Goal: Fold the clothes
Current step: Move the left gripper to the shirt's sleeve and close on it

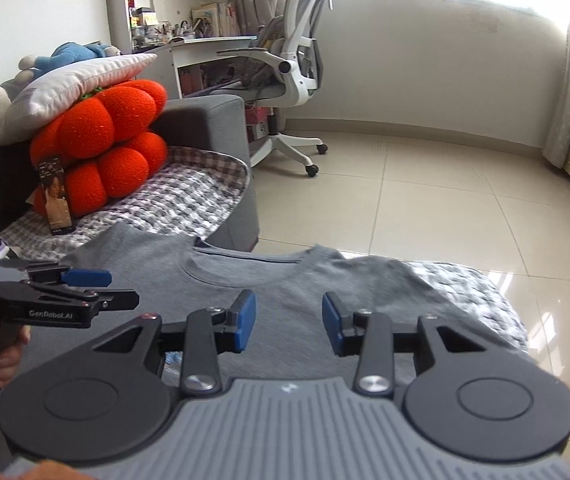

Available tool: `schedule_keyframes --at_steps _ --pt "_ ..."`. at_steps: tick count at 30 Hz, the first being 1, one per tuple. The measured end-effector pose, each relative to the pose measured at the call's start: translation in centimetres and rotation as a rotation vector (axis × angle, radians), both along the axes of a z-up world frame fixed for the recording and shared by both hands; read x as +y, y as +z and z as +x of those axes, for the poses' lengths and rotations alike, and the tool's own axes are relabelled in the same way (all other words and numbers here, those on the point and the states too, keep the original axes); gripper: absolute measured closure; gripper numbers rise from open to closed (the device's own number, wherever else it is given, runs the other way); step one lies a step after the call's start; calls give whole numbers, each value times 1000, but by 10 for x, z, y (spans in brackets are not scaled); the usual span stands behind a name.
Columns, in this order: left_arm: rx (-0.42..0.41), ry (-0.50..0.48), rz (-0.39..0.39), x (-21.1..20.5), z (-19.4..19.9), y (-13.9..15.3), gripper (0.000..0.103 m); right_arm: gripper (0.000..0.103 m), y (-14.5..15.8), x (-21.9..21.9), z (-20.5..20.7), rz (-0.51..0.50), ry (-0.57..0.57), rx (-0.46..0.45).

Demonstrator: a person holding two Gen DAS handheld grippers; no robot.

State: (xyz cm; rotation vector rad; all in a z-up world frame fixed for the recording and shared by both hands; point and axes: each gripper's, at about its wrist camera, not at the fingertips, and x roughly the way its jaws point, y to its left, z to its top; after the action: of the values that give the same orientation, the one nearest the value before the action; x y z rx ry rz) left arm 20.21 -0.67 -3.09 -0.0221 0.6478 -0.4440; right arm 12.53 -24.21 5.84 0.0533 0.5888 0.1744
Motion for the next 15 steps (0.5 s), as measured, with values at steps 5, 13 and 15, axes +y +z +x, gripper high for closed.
schedule_keyframes --at_steps 5,13,15 --pt "-29 62 -24 47 -9 12 30 60 8 32 18 27 36 3" --pt "-5 186 -96 131 -14 15 26 59 17 91 45 67 133 -9" --pt "1 234 -99 149 -14 11 26 59 18 105 50 77 159 -11"
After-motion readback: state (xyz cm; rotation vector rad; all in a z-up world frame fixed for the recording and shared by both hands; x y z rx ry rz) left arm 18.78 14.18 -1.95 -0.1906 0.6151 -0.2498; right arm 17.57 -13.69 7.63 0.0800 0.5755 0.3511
